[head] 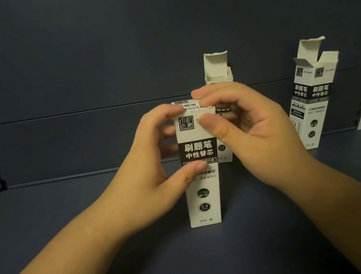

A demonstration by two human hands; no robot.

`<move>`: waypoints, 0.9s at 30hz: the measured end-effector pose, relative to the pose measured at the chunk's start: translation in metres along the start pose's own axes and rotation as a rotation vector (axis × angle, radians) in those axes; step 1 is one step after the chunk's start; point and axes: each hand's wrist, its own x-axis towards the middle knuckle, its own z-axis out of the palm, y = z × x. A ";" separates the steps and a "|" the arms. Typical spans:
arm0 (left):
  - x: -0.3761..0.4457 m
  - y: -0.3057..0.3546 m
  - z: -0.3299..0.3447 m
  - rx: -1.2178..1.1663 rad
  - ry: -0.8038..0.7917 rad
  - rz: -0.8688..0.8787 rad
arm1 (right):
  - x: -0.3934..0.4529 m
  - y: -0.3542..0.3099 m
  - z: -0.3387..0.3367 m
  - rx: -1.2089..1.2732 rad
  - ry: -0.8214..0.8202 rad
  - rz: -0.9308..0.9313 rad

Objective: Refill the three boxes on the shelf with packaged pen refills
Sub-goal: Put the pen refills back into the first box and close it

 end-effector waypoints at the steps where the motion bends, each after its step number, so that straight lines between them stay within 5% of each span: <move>1: 0.000 0.000 0.000 -0.002 0.003 -0.010 | 0.000 0.000 -0.001 -0.007 -0.006 0.002; 9: 0.004 -0.012 -0.004 0.004 0.122 -0.269 | -0.008 0.019 0.014 0.110 -0.094 0.296; 17: -0.001 -0.040 -0.009 0.274 0.018 -0.521 | -0.022 0.067 0.046 0.031 -0.127 0.575; 27: -0.004 -0.074 -0.018 0.363 0.079 -0.644 | -0.004 0.086 0.093 -0.249 -0.189 0.662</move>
